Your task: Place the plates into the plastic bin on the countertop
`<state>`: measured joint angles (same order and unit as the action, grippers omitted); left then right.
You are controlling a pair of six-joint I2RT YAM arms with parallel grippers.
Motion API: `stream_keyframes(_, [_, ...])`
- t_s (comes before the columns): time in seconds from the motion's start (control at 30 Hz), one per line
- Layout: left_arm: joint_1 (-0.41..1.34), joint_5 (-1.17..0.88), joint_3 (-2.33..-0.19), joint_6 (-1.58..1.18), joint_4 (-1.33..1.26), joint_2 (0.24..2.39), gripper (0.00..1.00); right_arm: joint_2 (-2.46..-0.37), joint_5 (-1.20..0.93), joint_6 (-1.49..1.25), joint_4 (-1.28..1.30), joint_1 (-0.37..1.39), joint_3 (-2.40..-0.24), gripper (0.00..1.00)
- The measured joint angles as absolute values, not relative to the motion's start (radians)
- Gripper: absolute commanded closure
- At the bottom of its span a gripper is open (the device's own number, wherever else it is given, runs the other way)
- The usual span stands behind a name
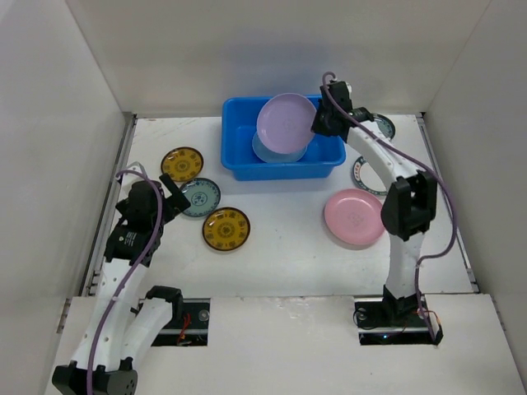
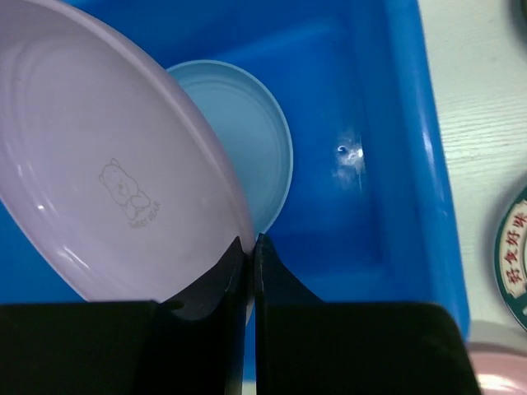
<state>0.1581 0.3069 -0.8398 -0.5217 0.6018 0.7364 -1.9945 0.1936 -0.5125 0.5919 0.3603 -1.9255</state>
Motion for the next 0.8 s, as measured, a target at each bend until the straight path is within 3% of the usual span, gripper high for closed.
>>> stream_keyframes(0.27, [0.162, 0.283, -0.840, -0.521, 0.628, 0.699, 0.00, -2.191, 0.163, -0.492, 0.593, 0.355, -2.015, 0.86])
stream_keyframes(0.33, [0.162, 0.280, -0.840, -0.521, 0.639, 0.692, 0.00, -2.213, 0.159, -0.492, 0.591, 0.355, -2.016, 0.74])
stream_keyframes(0.63, [0.162, 0.273, -0.840, -0.520, 0.674, 0.663, 0.00, -2.232, 0.157, -0.486, 0.536, 0.355, -2.027, 0.44])
stream_keyframes(0.8, [0.163, 0.272, -0.840, -0.517, 0.685, 0.664, 0.00, -2.108, 0.170, -0.475, 0.488, 0.355, -1.925, 0.27])
